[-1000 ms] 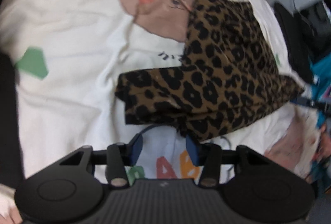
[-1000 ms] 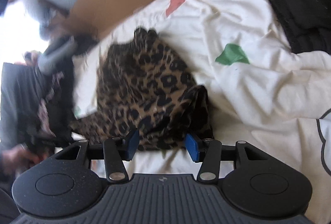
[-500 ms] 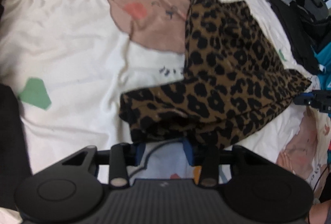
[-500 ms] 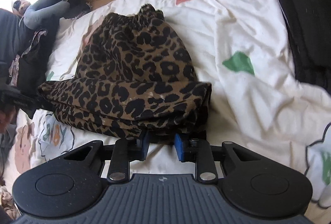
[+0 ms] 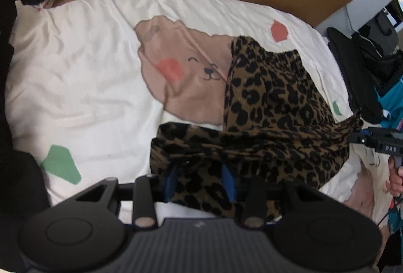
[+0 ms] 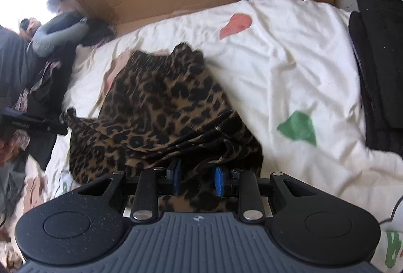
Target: Fold clothes
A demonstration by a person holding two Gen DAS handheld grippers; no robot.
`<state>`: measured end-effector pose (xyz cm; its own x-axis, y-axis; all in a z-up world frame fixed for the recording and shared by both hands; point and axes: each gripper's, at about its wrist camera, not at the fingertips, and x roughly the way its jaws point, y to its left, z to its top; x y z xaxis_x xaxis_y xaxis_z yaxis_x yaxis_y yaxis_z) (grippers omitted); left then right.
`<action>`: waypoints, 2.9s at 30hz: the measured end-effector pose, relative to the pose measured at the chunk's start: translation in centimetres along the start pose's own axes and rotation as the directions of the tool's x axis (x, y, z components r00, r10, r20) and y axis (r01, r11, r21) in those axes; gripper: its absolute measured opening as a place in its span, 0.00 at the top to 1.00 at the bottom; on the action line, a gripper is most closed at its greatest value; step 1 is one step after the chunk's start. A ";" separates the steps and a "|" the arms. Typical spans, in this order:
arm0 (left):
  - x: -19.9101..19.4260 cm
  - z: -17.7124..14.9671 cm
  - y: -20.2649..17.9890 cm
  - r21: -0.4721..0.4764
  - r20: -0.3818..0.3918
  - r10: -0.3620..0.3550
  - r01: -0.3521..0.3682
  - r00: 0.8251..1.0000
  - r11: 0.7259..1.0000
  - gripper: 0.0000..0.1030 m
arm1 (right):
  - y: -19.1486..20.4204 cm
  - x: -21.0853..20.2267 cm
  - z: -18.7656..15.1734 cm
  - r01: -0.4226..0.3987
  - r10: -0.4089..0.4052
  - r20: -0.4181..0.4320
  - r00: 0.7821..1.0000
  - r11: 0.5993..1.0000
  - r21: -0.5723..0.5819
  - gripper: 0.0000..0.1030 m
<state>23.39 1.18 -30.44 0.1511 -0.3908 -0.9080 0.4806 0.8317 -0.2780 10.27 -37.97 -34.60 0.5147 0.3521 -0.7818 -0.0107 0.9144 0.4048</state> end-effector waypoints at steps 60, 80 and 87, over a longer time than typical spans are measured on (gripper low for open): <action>-2.3 1.8 2.5 -0.169 0.124 0.105 -0.084 0.987 0.982 0.46 | -1.5 -2.1 1.9 0.209 -0.207 0.047 0.977 0.977 -0.033 0.59; 1.2 0.1 3.5 -0.082 0.110 -0.012 0.022 0.994 0.996 0.48 | -2.0 1.8 2.7 0.170 -0.172 0.069 0.983 0.985 0.036 0.77; 1.9 -0.6 3.7 -0.081 0.127 -0.025 0.036 0.992 0.996 0.75 | -2.3 1.5 2.8 0.165 -0.169 0.089 0.982 0.985 0.047 0.96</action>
<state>24.93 3.80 -33.39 0.2478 -0.4588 -0.8533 0.4143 0.8463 -0.3348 13.44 -40.05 -35.39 0.5835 0.1737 -0.7933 0.1146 0.9495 0.2922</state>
